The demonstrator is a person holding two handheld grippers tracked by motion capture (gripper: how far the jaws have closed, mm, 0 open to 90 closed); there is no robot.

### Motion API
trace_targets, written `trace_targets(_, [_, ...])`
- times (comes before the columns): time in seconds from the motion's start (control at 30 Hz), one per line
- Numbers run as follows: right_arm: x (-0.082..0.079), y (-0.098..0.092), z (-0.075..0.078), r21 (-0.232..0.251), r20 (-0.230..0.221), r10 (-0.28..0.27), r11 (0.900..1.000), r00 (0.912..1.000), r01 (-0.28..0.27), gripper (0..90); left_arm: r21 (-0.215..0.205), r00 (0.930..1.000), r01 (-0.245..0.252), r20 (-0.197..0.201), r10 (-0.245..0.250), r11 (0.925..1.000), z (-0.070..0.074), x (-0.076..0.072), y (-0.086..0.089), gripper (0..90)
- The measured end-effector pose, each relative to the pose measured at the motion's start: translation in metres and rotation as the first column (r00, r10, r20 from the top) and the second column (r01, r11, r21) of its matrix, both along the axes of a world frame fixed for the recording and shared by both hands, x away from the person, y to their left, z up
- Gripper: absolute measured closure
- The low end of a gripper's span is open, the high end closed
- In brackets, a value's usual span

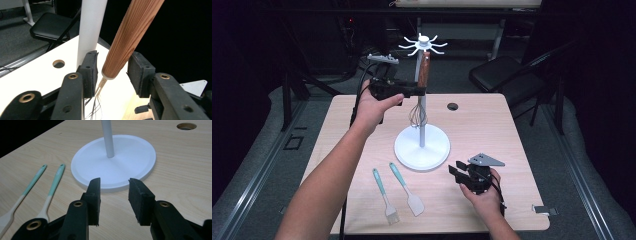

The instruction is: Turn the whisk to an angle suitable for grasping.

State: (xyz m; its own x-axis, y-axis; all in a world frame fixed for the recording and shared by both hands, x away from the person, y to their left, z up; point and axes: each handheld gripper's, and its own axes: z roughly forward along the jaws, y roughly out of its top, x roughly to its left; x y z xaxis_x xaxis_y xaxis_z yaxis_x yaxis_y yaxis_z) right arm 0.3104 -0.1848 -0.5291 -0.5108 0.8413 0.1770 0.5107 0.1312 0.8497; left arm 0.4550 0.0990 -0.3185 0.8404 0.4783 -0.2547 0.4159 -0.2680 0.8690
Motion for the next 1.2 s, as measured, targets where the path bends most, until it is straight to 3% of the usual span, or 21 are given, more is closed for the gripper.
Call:
trace_targets(0.23, [0.0, 0.0, 0.0, 0.006, 0.001, -0.002, 1.0, 1.0, 0.002, 61.9, 0.004, 0.9994, -0.006, 0.033, 0.006, 1.0, -0.001, -0.009, -0.001, 52.2])
trace_targets(0.47, [0.0, -0.002, 0.001, 0.003, -0.002, -0.007, 1.0, 1.0, 0.007, 61.9, 0.069, 0.9963, -0.036, 0.08, 0.031, 0.997, -0.009, -0.021, -0.001, 50.5])
trace_targets(0.63, [0.0, -0.006, 0.002, 0.007, 0.003, -0.02, 1.0, 0.9998, 0.02, 61.4, 0.09, 0.9947, -0.048, 0.095, 0.039, 0.9948, -0.017, -0.03, 0.003, 50.9])
trace_targets(0.83, [0.002, -0.008, -0.001, -0.026, -0.012, -0.03, 0.999, 0.9995, 0.03, 59.8, 0.095, 0.9956, -0.065, 0.074, 0.058, 0.9934, -0.035, -0.038, 0.012, 51.6])
trace_targets(1.0, [0.002, -0.009, 0.0, -0.038, 0.007, -0.024, 0.999, 0.9997, 0.025, 58.2, 0.115, 0.996, -0.084, 0.039, 0.081, 0.9897, -0.059, -0.044, 0.025, 51.6])
trace_targets(1.1, [0.004, -0.009, -0.001, -0.056, -0.026, -0.01, 0.998, 0.9996, 0.009, 53.0, 0.134, 0.9953, -0.096, 0.02, 0.095, 0.9862, -0.074, -0.046, 0.032, 51.9])
trace_targets(1.2, [0.003, -0.009, -0.001, -0.055, -0.019, -0.002, 0.998, 0.9998, 0.001, 53.0, 0.121, 0.9922, -0.124, -0.001, 0.125, 0.9849, -0.09, -0.051, 0.042, 51.7])
